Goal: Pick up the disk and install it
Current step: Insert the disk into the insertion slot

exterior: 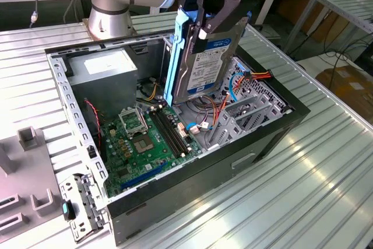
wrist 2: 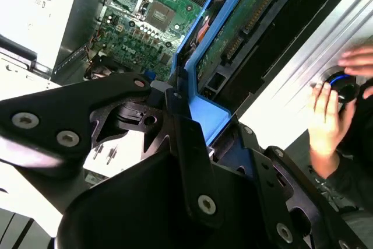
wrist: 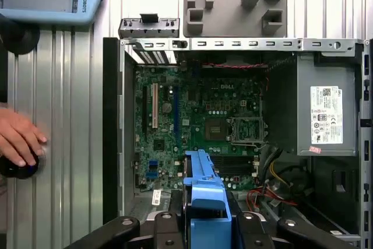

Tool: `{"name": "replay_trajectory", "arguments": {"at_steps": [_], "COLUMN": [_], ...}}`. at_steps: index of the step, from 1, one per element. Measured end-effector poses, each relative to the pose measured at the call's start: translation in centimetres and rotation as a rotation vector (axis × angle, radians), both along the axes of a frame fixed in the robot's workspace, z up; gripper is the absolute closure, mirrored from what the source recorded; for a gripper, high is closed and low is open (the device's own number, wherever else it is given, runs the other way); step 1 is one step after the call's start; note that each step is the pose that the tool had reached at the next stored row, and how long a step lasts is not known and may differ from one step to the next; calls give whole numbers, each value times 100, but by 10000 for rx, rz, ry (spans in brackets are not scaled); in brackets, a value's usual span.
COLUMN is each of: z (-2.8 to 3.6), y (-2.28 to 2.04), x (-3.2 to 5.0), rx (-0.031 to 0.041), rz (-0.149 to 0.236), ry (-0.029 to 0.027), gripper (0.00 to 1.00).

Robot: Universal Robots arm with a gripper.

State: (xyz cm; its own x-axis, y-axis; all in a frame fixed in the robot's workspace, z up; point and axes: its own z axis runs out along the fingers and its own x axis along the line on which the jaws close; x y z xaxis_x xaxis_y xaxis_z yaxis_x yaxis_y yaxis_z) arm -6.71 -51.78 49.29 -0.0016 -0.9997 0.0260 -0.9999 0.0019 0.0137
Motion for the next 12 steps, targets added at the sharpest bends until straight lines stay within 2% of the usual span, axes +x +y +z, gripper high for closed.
{"name": "replay_trajectory", "arguments": {"at_steps": [4, 6, 7, 10, 12], "z": [0, 0, 0, -9, -23], "y": [0, 0, -1, -5, -22], "x": [2, 3, 2, 2, 2], "rx": [0, -1, -2, 2, 0], "rz": [1, 1, 1, -1, 1], "ry": [-7, -40, -84, -315, -370], "gripper": [63, 63, 63, 63, 63]}}
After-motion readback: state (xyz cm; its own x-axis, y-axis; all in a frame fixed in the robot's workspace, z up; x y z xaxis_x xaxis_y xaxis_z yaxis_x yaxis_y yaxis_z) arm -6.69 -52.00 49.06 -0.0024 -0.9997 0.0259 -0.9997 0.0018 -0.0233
